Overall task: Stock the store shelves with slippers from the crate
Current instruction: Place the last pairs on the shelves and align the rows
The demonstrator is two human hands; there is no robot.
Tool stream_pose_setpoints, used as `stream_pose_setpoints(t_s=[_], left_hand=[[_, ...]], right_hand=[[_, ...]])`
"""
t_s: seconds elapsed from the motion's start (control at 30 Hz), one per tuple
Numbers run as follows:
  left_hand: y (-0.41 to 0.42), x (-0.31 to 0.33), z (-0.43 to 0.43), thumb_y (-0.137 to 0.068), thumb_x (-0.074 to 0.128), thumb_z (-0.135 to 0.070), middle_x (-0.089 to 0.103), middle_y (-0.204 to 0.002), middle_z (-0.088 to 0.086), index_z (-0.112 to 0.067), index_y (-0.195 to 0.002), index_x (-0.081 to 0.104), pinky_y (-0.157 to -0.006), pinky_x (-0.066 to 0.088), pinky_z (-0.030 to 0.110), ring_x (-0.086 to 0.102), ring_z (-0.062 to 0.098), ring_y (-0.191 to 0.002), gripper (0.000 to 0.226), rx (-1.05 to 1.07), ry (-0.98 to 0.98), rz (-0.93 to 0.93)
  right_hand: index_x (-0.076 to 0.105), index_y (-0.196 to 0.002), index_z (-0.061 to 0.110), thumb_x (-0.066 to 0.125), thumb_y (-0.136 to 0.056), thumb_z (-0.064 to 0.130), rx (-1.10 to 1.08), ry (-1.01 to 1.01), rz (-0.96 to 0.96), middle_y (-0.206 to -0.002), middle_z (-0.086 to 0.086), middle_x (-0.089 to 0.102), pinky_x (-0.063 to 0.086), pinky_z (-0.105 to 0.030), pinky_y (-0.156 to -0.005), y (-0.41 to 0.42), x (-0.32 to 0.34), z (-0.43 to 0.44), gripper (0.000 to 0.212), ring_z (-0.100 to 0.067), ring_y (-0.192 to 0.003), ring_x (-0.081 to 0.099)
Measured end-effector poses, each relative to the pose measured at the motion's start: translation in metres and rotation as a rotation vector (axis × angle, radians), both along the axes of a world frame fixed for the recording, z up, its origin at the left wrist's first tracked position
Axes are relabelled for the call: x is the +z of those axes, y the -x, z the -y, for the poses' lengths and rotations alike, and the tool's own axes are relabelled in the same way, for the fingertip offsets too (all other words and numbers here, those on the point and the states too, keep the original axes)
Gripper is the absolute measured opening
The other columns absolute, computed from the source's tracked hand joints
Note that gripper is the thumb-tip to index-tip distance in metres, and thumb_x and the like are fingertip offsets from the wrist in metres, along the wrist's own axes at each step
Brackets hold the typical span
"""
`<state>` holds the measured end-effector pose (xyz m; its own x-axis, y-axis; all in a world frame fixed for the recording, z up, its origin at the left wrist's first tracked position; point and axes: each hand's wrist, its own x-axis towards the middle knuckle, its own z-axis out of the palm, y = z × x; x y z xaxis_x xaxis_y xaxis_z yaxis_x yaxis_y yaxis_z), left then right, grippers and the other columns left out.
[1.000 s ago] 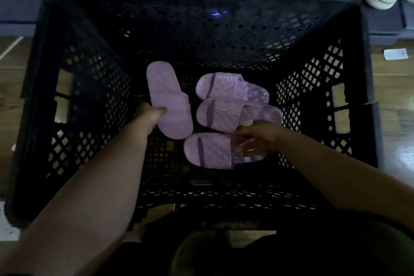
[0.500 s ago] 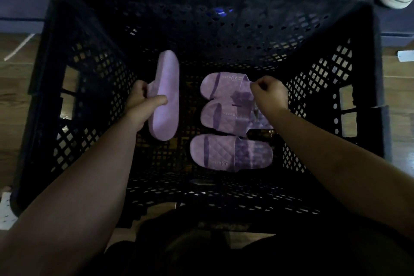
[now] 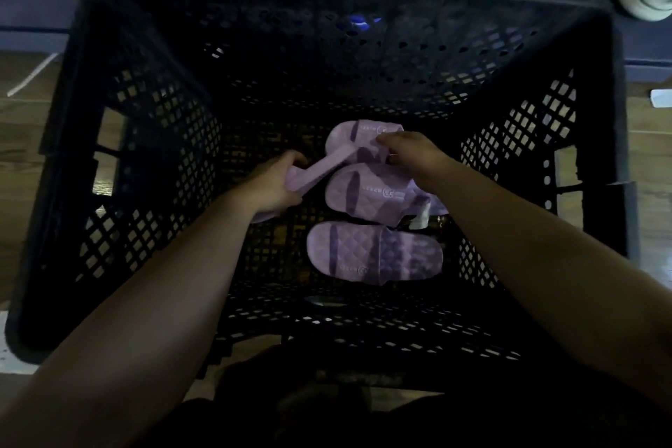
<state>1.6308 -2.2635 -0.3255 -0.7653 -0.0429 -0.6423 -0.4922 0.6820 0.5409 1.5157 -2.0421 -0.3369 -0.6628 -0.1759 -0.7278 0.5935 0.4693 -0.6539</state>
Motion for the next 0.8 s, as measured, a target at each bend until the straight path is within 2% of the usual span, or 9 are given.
stream_pose_setpoints(t_s=[0.07,0.17,0.27,0.37,0.43,0.5,0.6,0.7,0.8], left_hand=[[0.000,0.003,0.000,-0.075,0.074,-0.045,0.048,-0.123,-0.006,-0.032,-0.131,0.043,-0.087,0.041,0.029,0.047,0.014,-0.110,0.066,0.071,-0.035,0.065],[-0.004,0.008,0.002,-0.079,0.057,-0.067,0.058,-0.106,-0.011,-0.034,-0.105,0.061,-0.085,0.047,0.028,0.055,0.010,-0.099,0.042,0.248,-0.142,0.148],[-0.001,0.011,0.008,-0.094,0.047,-0.051,0.068,-0.091,-0.001,-0.029,-0.086,0.068,-0.076,0.047,0.028,0.061,0.017,-0.089,0.032,0.341,-0.121,0.015],[0.006,0.018,0.015,-0.091,0.059,-0.028,0.061,-0.072,-0.007,-0.028,-0.068,0.069,-0.062,0.040,0.024,0.058,0.015,-0.077,0.025,0.315,-0.025,-0.209],[0.010,0.023,0.018,-0.081,0.070,-0.013,0.060,-0.092,-0.006,-0.016,-0.085,0.076,-0.075,0.040,0.022,0.057,0.014,-0.092,0.007,0.221,0.045,-0.325],[0.010,0.025,0.018,-0.073,0.075,-0.007,0.054,-0.120,0.003,-0.014,-0.101,0.074,-0.089,0.039,0.021,0.052,0.017,-0.112,0.029,0.165,0.182,-0.393],[0.007,0.029,0.019,-0.070,0.073,-0.004,0.033,-0.147,0.011,-0.017,-0.106,0.073,-0.105,0.033,0.027,0.036,0.028,-0.132,0.038,0.204,0.296,-0.417],[0.004,0.036,0.023,-0.065,0.071,0.004,0.026,-0.152,0.015,-0.012,-0.099,0.073,-0.110,0.031,0.036,0.029,0.035,-0.135,0.037,0.151,0.359,-0.544],[0.004,0.045,0.026,-0.056,0.079,0.006,0.038,-0.137,0.020,0.000,-0.114,0.051,-0.101,0.035,0.033,0.037,0.031,-0.127,0.065,0.221,0.359,-0.573]], right_hand=[[0.066,-0.079,0.013,0.059,-0.090,0.032,-0.038,0.004,-0.004,-0.081,-0.008,0.066,0.053,-0.040,-0.084,-0.003,0.000,0.001,0.024,-0.025,-0.082,0.065],[0.068,-0.097,0.001,0.058,-0.093,0.027,-0.064,0.004,-0.098,-0.075,-0.009,0.060,0.051,-0.035,-0.077,-0.009,0.000,-0.001,0.028,-0.020,-0.075,0.059],[0.068,-0.108,0.003,0.054,-0.097,0.019,-0.102,0.025,-0.238,-0.069,-0.003,0.056,0.046,-0.026,-0.065,-0.013,0.003,-0.007,0.024,-0.012,-0.063,0.052],[0.071,-0.101,0.011,0.058,-0.094,0.012,-0.166,0.055,-0.330,-0.077,0.003,0.064,0.053,-0.034,-0.076,-0.012,0.011,-0.011,0.016,-0.015,-0.073,0.060],[0.070,-0.093,0.014,0.060,-0.091,0.007,-0.214,0.102,-0.344,-0.083,0.002,0.067,0.054,-0.038,-0.085,-0.011,0.017,-0.011,0.013,-0.017,-0.084,0.064],[0.068,-0.087,0.016,0.061,-0.089,0.003,-0.243,0.129,-0.372,-0.084,0.002,0.067,0.054,-0.038,-0.086,-0.009,0.026,-0.009,0.015,-0.017,-0.085,0.064],[0.064,-0.079,0.020,0.062,-0.087,0.000,-0.282,0.169,-0.430,-0.075,0.001,0.064,0.054,-0.030,-0.072,-0.009,0.039,-0.009,0.021,-0.010,-0.070,0.061],[0.056,-0.078,0.018,0.062,-0.085,-0.004,-0.329,0.201,-0.475,-0.066,0.002,0.057,0.047,-0.020,-0.060,-0.009,0.047,-0.009,0.024,-0.003,-0.057,0.054],[0.049,-0.081,0.016,0.061,-0.084,-0.008,-0.432,0.268,-0.458,-0.063,0.001,0.049,0.042,-0.020,-0.054,-0.008,0.053,-0.010,0.027,-0.008,-0.054,0.047]])
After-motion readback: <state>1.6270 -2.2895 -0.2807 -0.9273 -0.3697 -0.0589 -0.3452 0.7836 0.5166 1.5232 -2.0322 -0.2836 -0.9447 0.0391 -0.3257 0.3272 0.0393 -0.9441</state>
